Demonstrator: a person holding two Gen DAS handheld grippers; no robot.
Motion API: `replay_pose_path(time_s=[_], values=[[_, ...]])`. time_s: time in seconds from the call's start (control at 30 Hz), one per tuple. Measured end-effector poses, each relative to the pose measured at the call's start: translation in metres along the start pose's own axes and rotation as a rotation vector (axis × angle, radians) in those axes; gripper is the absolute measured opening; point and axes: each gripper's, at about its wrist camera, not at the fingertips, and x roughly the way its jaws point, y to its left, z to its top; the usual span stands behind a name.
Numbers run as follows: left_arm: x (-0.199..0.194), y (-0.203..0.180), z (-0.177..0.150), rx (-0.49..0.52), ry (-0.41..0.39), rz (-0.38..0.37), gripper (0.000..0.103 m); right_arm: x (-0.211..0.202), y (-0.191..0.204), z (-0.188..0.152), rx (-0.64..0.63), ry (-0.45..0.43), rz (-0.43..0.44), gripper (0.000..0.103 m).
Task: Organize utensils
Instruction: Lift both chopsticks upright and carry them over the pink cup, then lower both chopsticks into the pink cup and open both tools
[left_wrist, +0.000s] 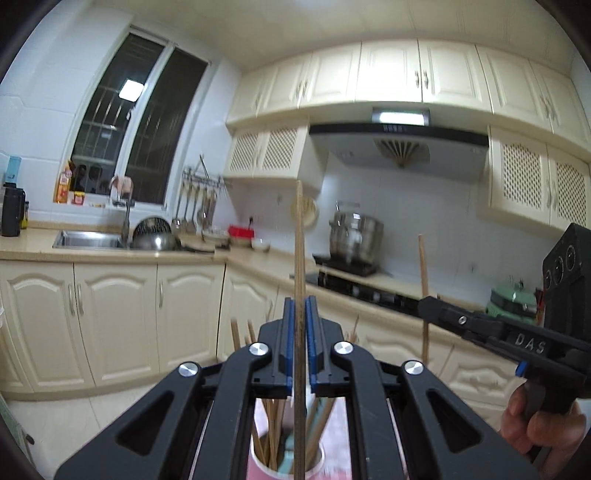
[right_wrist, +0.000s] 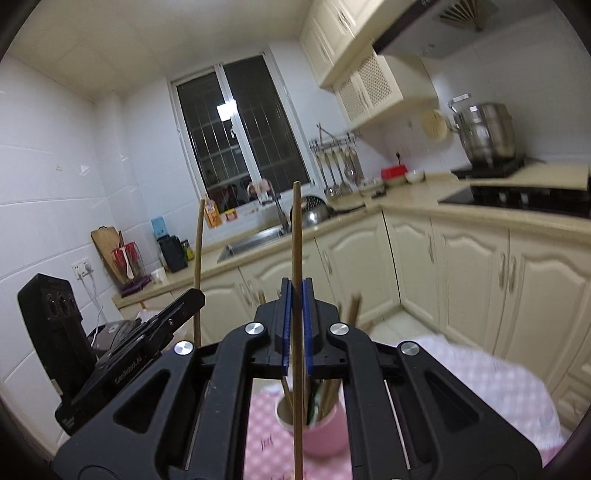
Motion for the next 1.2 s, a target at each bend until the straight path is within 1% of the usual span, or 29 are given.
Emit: replay_pose_path(time_s=[0.17,0.33,0.7,0.97,1.13,1.17,1.2], values=[[0.016,0.001,0.018,-0.010,-0.063,-0.001,0.006,0.027,0.008,0.018,-0.022,-0.041,-0.001,0.006],[0.036,0.000,0.020,-0.009,-0.090,-0.001,0.006,0.049,0.008,0.016,-0.019,-0.051,-0.001,0.006],[0.072,0.010,-0.005,-0.030,-0.057,0.021,0.006,0.082,-0.004,0.000,-0.009,-0.026,-0.012,0.006],[0.083,0.025,-0.026,-0.058,-0.027,0.039,0.006,0.095,-0.009,-0.015,-0.005,0.004,-0.018,0.006],[0.086,0.028,-0.040,-0.061,-0.012,0.034,0.006,0.100,-0.010,-0.023,-0.006,0.041,-0.021,0.007],[0.086,0.029,-0.044,-0.065,-0.006,0.025,0.008,0.100,-0.011,-0.024,-0.006,0.052,-0.021,0.007],[0.086,0.029,-0.046,-0.064,0.001,0.025,0.019,0.099,-0.011,-0.025,-0.005,0.061,-0.031,0.010]])
